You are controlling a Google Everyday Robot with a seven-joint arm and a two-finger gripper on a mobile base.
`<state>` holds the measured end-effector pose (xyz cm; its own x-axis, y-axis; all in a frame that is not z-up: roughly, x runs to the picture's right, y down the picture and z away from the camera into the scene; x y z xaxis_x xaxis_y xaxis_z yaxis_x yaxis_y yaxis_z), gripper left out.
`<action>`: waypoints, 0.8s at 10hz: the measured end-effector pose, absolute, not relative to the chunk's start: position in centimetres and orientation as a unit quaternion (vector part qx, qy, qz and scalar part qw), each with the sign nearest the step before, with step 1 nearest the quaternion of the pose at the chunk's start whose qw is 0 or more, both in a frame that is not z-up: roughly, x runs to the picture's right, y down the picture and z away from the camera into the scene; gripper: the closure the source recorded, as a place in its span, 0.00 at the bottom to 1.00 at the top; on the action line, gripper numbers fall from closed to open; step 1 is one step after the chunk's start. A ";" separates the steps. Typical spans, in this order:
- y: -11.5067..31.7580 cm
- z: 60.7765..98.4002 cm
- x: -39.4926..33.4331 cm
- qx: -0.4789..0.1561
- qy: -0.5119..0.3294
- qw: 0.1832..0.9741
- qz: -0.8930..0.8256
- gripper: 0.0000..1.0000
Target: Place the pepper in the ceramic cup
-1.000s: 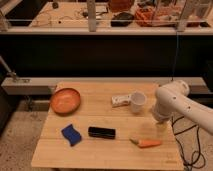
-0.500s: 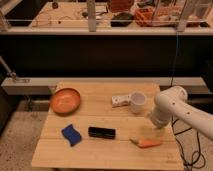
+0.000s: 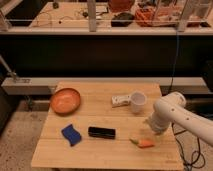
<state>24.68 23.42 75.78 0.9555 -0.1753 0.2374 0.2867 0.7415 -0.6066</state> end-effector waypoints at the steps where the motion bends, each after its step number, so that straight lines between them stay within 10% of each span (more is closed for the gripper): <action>1: 23.5 75.9 24.4 -0.337 -0.086 0.929 -0.129 0.20; 8: 25.5 77.1 23.2 -0.336 -0.111 0.926 -0.131 0.20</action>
<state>23.22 25.52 77.12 0.9411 -0.1670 0.2941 0.3166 0.7406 -0.5927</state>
